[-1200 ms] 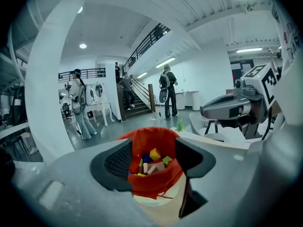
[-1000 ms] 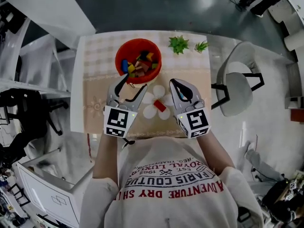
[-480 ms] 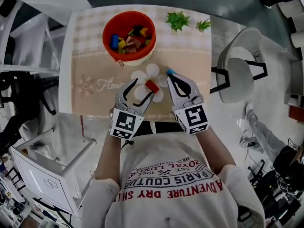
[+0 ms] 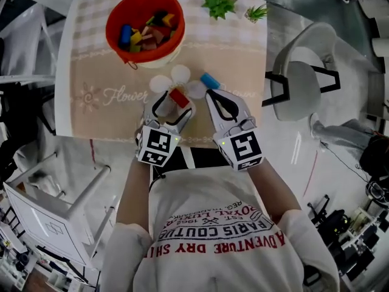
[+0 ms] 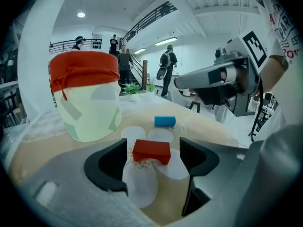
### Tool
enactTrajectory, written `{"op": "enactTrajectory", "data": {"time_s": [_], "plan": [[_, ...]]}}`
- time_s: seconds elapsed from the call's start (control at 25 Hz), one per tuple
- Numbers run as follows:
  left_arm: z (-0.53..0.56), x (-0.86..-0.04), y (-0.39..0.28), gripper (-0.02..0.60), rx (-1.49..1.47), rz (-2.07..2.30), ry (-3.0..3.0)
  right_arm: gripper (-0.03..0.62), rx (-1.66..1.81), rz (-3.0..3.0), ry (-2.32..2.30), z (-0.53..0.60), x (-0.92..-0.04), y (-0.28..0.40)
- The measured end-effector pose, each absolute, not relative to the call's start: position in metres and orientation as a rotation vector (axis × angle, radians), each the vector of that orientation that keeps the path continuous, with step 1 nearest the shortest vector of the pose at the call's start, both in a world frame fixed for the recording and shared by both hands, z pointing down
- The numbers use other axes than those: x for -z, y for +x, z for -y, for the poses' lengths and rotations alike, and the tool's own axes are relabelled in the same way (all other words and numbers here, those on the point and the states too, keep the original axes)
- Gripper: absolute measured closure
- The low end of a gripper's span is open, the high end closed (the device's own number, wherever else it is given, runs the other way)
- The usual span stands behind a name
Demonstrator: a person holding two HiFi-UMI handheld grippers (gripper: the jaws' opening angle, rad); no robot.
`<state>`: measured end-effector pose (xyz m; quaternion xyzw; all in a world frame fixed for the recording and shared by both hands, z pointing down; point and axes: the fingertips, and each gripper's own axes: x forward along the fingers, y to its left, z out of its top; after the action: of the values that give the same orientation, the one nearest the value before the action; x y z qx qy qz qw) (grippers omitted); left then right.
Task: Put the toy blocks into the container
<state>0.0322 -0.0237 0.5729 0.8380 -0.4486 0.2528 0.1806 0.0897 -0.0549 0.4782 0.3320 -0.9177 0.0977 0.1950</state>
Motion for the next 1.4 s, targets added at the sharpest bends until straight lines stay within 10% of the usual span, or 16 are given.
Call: {"op": "enactTrajectory", "data": {"time_s": [0.72,1.4], "plan": [[0.03,-0.597,0.032,0.278,-0.801,1.255,2.337,0.593,-0.281,2.56,0.891,0.061,-0.491,0.098],[0.06,-0.441,-0.004,0.278,-0.634,1.467,2.576,0.592,-0.14,2.655,0.986,0.086,-0.414,0.063]]}}
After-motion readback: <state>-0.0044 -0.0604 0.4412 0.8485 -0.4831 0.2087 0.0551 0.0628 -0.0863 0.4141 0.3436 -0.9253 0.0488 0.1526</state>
